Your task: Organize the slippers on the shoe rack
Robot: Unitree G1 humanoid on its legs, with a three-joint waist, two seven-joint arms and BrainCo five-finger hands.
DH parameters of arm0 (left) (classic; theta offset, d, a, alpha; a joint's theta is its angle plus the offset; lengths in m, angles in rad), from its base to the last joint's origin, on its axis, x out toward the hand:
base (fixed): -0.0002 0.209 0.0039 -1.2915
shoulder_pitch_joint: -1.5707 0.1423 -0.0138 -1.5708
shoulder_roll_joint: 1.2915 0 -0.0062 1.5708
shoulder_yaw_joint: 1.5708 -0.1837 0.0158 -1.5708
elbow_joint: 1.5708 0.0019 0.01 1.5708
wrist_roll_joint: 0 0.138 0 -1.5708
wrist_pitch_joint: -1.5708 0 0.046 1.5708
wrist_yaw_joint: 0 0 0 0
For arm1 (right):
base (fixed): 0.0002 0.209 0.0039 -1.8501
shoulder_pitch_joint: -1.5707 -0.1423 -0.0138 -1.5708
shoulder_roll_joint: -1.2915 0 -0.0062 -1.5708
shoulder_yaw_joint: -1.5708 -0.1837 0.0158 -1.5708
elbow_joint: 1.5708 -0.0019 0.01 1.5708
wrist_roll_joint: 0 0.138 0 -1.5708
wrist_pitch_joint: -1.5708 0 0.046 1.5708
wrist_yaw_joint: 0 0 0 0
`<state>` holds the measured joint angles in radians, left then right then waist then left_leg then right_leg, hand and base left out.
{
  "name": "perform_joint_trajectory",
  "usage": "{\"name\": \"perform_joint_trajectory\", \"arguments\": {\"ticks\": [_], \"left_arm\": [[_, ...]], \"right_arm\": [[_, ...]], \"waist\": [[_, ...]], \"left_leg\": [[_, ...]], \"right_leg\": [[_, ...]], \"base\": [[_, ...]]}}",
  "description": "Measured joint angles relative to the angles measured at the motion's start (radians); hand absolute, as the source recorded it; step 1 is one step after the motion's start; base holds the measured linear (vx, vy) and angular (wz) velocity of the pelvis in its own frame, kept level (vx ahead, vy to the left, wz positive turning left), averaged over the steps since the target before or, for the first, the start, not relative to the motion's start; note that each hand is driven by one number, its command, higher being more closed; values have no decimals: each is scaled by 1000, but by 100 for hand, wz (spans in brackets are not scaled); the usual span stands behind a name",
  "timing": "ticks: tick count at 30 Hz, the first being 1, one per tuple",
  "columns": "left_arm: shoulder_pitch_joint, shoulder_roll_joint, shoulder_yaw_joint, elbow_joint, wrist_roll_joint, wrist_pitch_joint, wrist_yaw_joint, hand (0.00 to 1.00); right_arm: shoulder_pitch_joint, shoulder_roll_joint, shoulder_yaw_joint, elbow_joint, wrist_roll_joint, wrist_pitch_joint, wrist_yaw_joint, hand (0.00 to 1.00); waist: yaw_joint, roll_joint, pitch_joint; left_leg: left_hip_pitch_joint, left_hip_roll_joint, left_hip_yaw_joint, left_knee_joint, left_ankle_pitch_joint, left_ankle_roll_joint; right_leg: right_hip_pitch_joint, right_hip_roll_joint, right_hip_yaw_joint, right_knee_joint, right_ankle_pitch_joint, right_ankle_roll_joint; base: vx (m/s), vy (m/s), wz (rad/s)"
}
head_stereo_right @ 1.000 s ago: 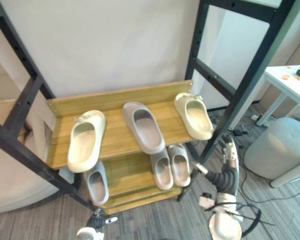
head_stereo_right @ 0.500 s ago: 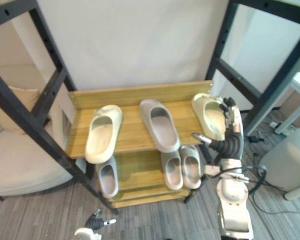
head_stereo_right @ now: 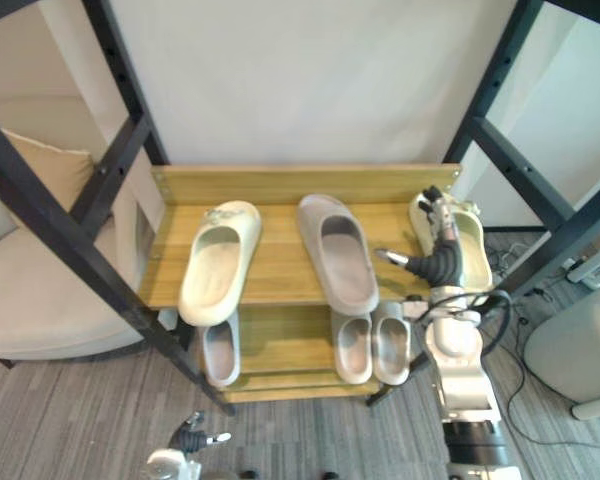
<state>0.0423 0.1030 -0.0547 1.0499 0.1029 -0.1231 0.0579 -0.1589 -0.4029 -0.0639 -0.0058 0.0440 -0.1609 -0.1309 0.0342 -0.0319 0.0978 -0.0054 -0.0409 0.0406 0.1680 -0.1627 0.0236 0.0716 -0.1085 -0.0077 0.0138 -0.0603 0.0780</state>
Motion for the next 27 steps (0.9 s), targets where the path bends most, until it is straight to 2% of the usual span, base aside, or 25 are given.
{"name": "perform_joint_trajectory", "arguments": {"ticks": [10, 19, 20, 24, 27], "left_arm": [[-14, -1, 16, -1, -25, 0, 1, 0], [-20, -3, 29, -11, -27, -1, 1, 0], [-20, -3, 29, -12, -28, -1, 1, 0], [-19, -3, 30, -11, -28, 0, 1, 0], [-20, -2, 31, -12, -33, 0, 2, 0]], "right_arm": [[-128, -34, 80, 139, 0, 14, 11, 0], [-240, -41, 155, 243, 0, 23, 13, 0], [-258, -41, 163, 262, 0, 23, 14, 100], [-294, -72, 206, 284, 2, 23, 26, 100], [-351, -84, 226, 331, 3, 23, 34, 100]], "waist": [[14, -6, 28], [21, -7, 52], [22, -7, 53], [23, -5, 54], [23, -7, 58]], "left_leg": [[-13, -4, -35, -13, 15, -3], [-13, -3, -53, -29, 26, 2], [-13, -3, -53, -29, 27, 2], [-10, -3, -53, -45, 39, 4], [-8, -3, -54, -85, 72, 2]], "right_leg": [[0, -1, -36, -7, 1, -3], [-1, 3, -40, -8, 21, -21], [-1, 3, -40, -8, 25, -21], [-2, 4, -39, -8, 33, -24], [-17, 4, -40, -8, 42, -27]], "base": [[-7, -22, 11], [-3, 3, 5], [0, 0, 0], [-8, 1, 0], [-60, -22, 1]]}}
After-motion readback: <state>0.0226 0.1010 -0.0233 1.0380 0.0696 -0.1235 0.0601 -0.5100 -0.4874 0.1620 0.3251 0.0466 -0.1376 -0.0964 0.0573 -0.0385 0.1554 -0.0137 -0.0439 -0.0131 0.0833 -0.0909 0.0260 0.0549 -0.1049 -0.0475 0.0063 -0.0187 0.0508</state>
